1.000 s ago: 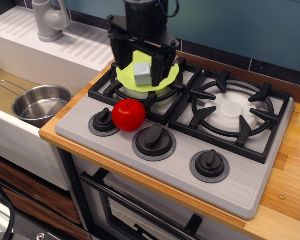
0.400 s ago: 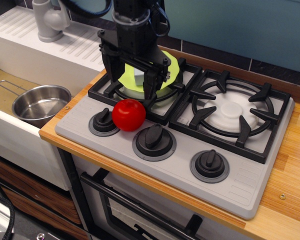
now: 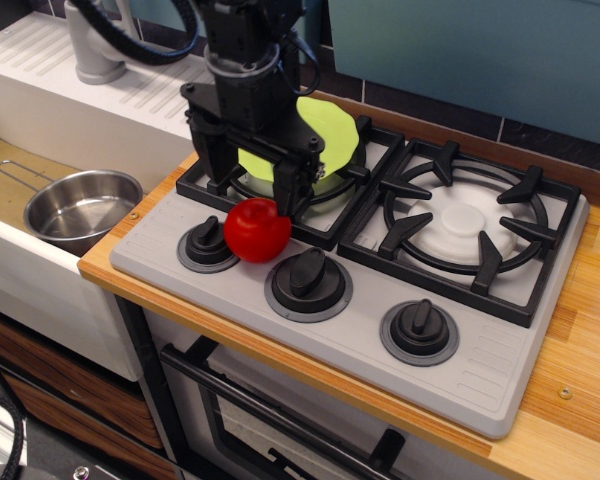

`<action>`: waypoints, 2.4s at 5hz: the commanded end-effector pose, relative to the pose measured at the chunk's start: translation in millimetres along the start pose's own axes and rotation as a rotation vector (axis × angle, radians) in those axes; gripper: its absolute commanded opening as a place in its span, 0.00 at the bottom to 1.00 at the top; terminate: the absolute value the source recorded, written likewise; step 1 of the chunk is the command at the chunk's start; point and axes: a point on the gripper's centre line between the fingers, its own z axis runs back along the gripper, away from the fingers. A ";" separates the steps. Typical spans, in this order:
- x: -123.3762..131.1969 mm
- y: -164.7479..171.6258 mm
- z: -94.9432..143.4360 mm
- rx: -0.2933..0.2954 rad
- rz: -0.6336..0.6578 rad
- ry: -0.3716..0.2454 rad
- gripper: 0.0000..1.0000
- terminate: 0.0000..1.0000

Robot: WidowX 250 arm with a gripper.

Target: Put cube on plate and smalltomato in pot or pan in sink

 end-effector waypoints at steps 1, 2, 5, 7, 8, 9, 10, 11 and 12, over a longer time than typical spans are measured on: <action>8.3 6.9 5.8 0.007 -0.003 -0.084 1.00 0.00; 10.6 7.9 -6.0 -0.001 -0.012 -0.100 1.00 0.00; 3.7 3.8 -14.1 0.003 0.016 -0.079 1.00 0.00; -0.4 -1.9 -14.6 -0.002 0.032 -0.086 1.00 0.00; 2.8 -2.0 -18.5 -0.021 0.042 -0.093 0.00 0.00; 3.5 0.8 -17.8 -0.038 0.023 -0.105 0.00 0.00; 4.5 3.1 -17.1 -0.050 0.006 -0.119 0.00 0.00; 3.6 4.2 -11.4 -0.045 -0.002 -0.106 0.00 0.00; -1.3 6.8 10.3 -0.036 -0.003 -0.054 0.00 0.00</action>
